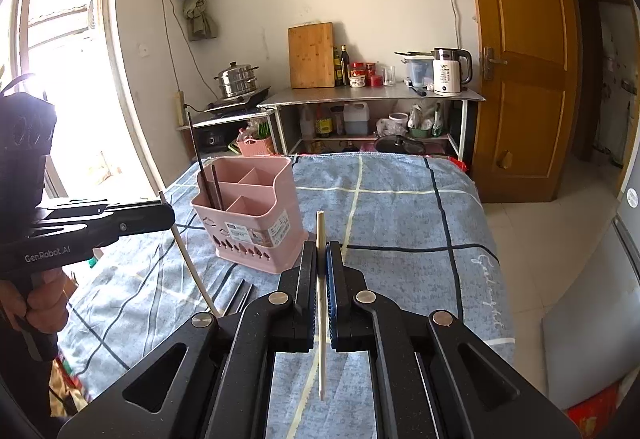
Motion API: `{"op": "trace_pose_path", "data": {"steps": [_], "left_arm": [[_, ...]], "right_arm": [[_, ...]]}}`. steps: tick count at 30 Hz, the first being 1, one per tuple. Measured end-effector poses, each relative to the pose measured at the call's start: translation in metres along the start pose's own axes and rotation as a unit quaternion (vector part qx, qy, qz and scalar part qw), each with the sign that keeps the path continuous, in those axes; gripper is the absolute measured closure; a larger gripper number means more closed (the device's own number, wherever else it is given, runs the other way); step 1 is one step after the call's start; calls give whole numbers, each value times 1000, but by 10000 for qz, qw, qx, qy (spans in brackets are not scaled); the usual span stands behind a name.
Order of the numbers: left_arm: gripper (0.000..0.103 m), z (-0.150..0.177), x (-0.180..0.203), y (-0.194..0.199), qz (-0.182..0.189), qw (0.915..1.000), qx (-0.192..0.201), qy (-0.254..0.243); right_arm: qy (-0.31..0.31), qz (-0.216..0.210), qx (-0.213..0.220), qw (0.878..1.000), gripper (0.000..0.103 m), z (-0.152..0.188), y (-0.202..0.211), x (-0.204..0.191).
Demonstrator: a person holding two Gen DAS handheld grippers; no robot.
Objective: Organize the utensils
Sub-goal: 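Carry the wooden chopstick in the left gripper to the pink basket while the right gripper lowers its chopstick in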
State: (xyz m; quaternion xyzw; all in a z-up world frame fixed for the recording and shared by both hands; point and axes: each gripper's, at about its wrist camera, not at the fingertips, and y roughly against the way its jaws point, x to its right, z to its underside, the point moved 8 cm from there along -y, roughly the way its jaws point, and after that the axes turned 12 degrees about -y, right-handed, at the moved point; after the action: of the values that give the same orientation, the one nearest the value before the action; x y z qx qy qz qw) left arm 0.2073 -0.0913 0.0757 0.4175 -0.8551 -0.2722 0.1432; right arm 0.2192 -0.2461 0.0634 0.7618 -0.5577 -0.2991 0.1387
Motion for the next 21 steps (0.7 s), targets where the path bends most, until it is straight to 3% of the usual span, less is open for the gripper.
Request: {"op": "trace_pose_path", "data": {"steps": [10,21], "left_arm": [[98,-13,-33,34,-401,9990,186,21],[98,-35,-95,54,-1006,9944,274,185]], "right_arm": [[76,-371,130,9992,99,-14,4,-28],[200,-921,316,9951,99,-55,-16,-87]]}}
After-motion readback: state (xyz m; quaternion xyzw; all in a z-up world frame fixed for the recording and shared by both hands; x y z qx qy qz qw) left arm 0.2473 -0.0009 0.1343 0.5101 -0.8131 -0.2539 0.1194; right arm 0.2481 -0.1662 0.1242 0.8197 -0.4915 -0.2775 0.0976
